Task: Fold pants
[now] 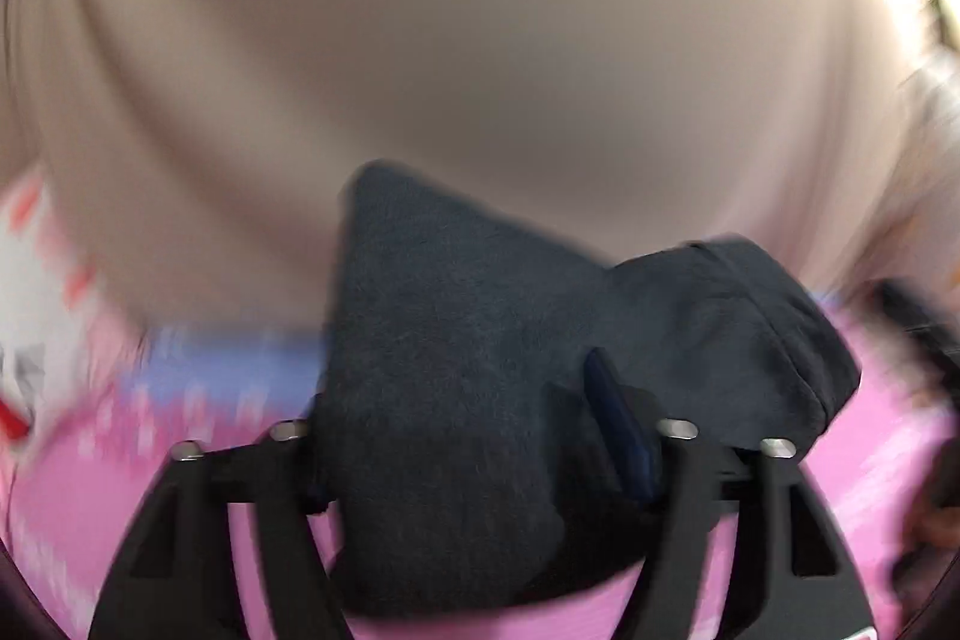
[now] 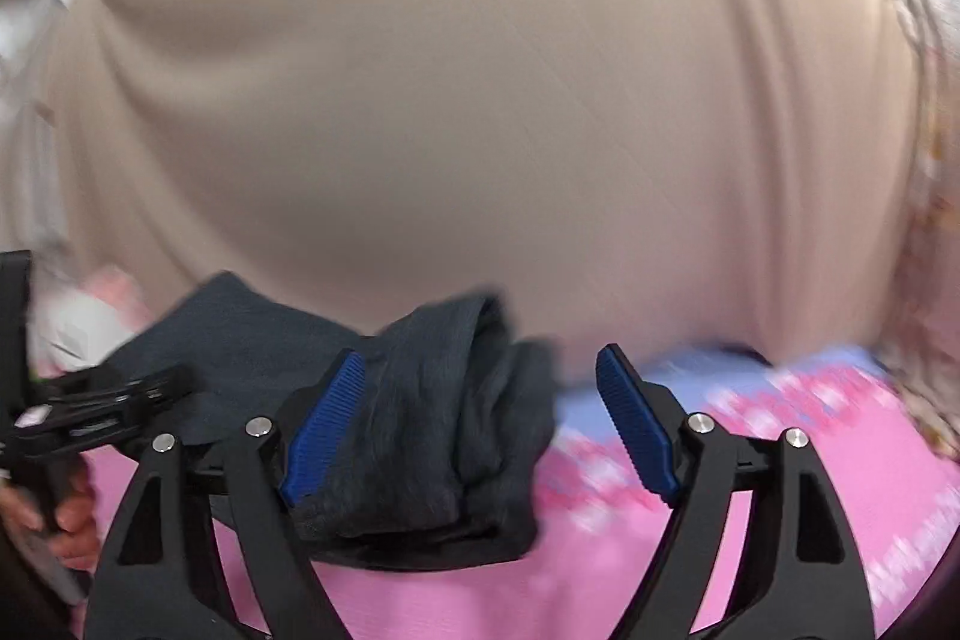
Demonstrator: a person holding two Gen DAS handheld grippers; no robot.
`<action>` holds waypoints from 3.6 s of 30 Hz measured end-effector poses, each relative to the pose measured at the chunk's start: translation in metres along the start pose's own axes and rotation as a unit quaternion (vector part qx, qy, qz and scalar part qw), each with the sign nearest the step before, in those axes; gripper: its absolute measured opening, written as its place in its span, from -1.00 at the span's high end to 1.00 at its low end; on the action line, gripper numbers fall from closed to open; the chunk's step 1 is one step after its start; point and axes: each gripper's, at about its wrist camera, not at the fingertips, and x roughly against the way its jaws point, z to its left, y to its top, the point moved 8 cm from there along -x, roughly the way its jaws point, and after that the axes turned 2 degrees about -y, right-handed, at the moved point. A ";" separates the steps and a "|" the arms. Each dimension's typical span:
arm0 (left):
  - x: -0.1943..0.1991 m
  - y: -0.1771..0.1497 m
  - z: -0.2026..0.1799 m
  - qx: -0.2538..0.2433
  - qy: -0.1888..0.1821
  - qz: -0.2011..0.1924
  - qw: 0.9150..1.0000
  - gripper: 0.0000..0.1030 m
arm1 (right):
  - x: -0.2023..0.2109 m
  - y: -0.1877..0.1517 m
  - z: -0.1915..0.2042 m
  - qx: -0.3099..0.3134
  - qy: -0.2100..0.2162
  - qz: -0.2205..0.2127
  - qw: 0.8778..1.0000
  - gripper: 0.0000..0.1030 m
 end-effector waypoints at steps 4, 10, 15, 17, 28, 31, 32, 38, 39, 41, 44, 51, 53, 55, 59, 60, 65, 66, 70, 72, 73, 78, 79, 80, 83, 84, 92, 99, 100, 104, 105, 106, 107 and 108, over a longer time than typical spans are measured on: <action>-0.046 -0.073 0.029 0.032 0.036 0.072 0.996 -0.28 | -0.010 -0.067 0.004 0.002 0.018 0.067 0.998 -0.38; -0.047 -0.103 0.029 0.030 0.059 0.090 0.994 -0.47 | -0.042 -0.096 0.017 -0.003 0.035 0.135 0.990 -0.39; -0.054 -0.093 0.040 0.101 0.021 0.094 0.990 -0.69 | -0.078 -0.104 0.017 -0.059 0.065 0.193 0.977 -0.34; -0.058 -0.096 0.048 0.150 -0.003 0.104 0.983 -0.69 | -0.086 -0.105 0.018 -0.067 0.082 0.201 0.974 -0.25; -0.050 -0.089 0.051 0.155 0.001 0.074 0.985 -0.69 | -0.129 -0.099 0.041 -0.017 0.066 0.219 0.973 0.71; -0.046 -0.082 0.049 0.154 -0.009 0.066 0.986 -0.69 | -0.110 -0.071 0.034 -0.031 0.072 0.182 0.980 0.82; -0.046 -0.081 0.048 0.154 -0.012 0.064 0.986 -0.69 | -0.115 -0.075 0.028 -0.022 0.051 0.185 0.981 0.82; -0.068 -0.096 0.047 0.174 -0.026 0.104 0.979 -0.69 | -0.127 -0.114 0.003 -0.048 0.014 0.223 0.974 0.19; -0.072 -0.099 0.048 0.177 -0.028 0.112 0.977 -0.69 | -0.123 -0.111 0.002 -0.061 0.024 0.221 0.973 0.01; -0.081 -0.102 0.049 0.183 -0.030 0.124 0.975 -0.69 | -0.116 -0.114 0.001 -0.090 0.045 0.231 0.968 -0.25; -0.101 -0.114 0.049 0.210 -0.051 0.158 0.963 -0.69 | -0.124 -0.140 0.001 -0.130 0.068 0.272 0.951 -0.48; -0.085 -0.094 0.036 0.204 -0.099 0.145 0.963 0.63 | -0.105 -0.107 0.021 -0.114 0.106 0.244 0.957 0.50; -0.065 -0.089 0.036 0.200 -0.106 0.140 0.964 0.63 | -0.086 -0.100 0.021 -0.113 0.118 0.232 0.959 0.49; -0.061 -0.100 0.034 0.199 -0.111 0.155 0.961 0.54 | -0.086 -0.116 0.012 -0.102 0.093 0.240 0.961 0.39; -0.072 -0.127 0.030 0.161 -0.053 0.168 0.971 0.15 | -0.088 -0.140 -0.007 -0.128 0.055 0.255 0.957 0.07; -0.062 -0.123 0.029 0.147 -0.036 0.154 0.976 0.15 | -0.077 -0.127 -0.007 -0.117 0.047 0.230 0.965 0.13; -0.029 -0.101 0.017 0.087 0.027 0.078 0.993 0.02 | -0.058 -0.102 0.025 -0.042 0.059 0.199 0.977 0.80; -0.029 -0.100 0.014 0.077 0.033 0.075 0.994 0.01 | -0.067 -0.111 0.024 -0.020 0.043 0.211 0.976 0.84; -0.027 -0.111 0.002 0.049 0.046 0.092 0.993 0.00 | -0.080 -0.131 0.012 -0.018 0.009 0.227 0.974 0.86; -0.022 -0.116 0.001 0.046 0.052 0.087 0.994 -0.04 | -0.057 -0.111 0.015 -0.025 0.013 0.194 0.981 0.84; -0.020 -0.119 0.001 0.046 0.056 0.087 0.994 -0.09 | -0.049 -0.109 0.017 -0.024 0.014 0.188 0.982 0.83; -0.002 -0.143 -0.002 0.057 0.055 0.092 0.993 -0.18 | 0.003 -0.127 0.014 -0.012 -0.015 0.172 0.985 0.79; 0.004 -0.148 -0.003 0.054 0.057 0.092 0.993 -0.20 | 0.011 -0.134 0.014 -0.014 -0.019 0.175 0.984 0.76; 0.008 -0.151 -0.005 0.053 0.058 0.090 0.993 -0.21 | 0.018 -0.142 0.012 -0.019 -0.022 0.182 0.983 0.72; 0.024 -0.162 -0.010 0.046 0.064 0.078 0.994 -0.28 | 0.036 -0.159 0.008 -0.026 -0.029 0.185 0.982 0.65; 0.031 -0.165 -0.012 0.041 0.067 0.072 0.994 -0.31 | 0.043 -0.163 0.007 -0.028 -0.030 0.183 0.982 0.56; 0.063 -0.190 -0.025 0.025 0.075 0.020 0.997 -0.47 | 0.086 -0.193 0.019 -0.007 -0.040 0.174 0.984 0.21; 0.077 -0.191 -0.017 0.053 0.086 -0.006 0.995 -0.68 | 0.107 -0.182 0.033 0.033 -0.067 0.122 0.990 -0.55; 0.078 -0.191 -0.017 0.055 0.085 -0.009 0.995 -0.68 | 0.107 -0.183 0.037 0.044 -0.072 0.121 0.989 -0.59; 0.070 -0.193 -0.016 0.058 0.081 0.010 0.995 -0.68 | 0.107 -0.182 0.040 0.053 -0.077 0.120 0.988 -0.69; 0.069 -0.194 -0.016 0.059 0.081 0.014 0.995 -0.68 | 0.106 -0.182 0.039 0.050 -0.078 0.121 0.988 -0.70; 0.068 -0.194 -0.016 0.060 0.077 0.015 0.995 -0.68 | 0.107 -0.182 0.039 0.048 -0.078 0.121 0.988 -0.70; 0.068 -0.194 -0.016 0.060 0.076 0.014 0.995 -0.68 | 0.106 -0.182 0.038 0.045 -0.077 0.122 0.989 -0.70; 0.069 -0.194 -0.017 0.059 0.078 0.013 0.995 -0.68 | 0.106 -0.182 0.037 0.043 -0.077 0.123 0.989 -0.71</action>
